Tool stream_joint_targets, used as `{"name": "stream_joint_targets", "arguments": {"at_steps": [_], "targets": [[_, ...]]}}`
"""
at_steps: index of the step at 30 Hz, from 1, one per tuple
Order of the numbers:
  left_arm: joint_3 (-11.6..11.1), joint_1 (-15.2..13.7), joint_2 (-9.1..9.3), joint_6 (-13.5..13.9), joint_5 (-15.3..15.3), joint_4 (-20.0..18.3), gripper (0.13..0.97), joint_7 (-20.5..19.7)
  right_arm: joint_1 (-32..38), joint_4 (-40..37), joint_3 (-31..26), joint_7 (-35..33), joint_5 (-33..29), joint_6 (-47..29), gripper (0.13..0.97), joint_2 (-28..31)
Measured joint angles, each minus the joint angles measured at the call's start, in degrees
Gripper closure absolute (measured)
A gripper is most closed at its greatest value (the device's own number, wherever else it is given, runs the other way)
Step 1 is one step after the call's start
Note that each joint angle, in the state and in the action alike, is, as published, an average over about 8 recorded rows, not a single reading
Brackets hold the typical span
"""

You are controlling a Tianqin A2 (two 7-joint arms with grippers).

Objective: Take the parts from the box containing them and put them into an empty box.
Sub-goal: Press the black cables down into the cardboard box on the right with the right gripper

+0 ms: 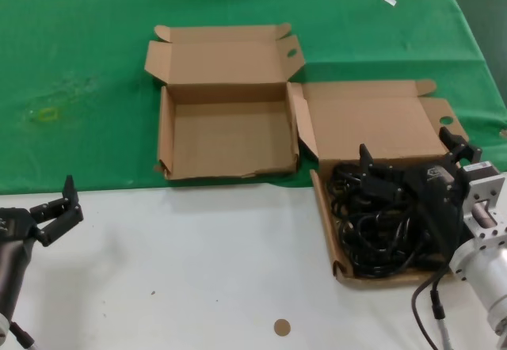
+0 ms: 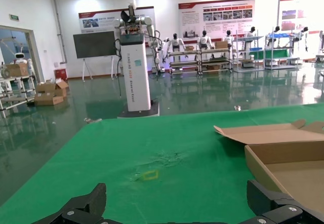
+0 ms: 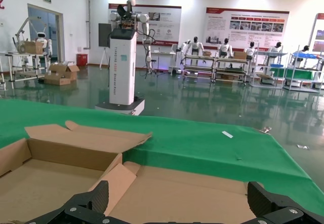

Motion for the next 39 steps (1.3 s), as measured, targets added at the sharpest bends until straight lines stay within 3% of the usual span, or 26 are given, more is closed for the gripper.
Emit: {"name": "stream_joint_targets", "arguments": {"at_steps": [29, 39], "targets": [[0.0, 0.0, 0.0, 0.0, 0.0, 0.0, 0.152, 0.0, 0.0, 0.0, 0.0, 0.0, 0.0, 0.0, 0.129, 0.0], [0.0, 0.0, 0.0, 0.0, 0.0, 0.0, 0.244, 0.0, 0.0, 0.0, 0.0, 0.0, 0.0, 0.0, 0.129, 0.0]]}}
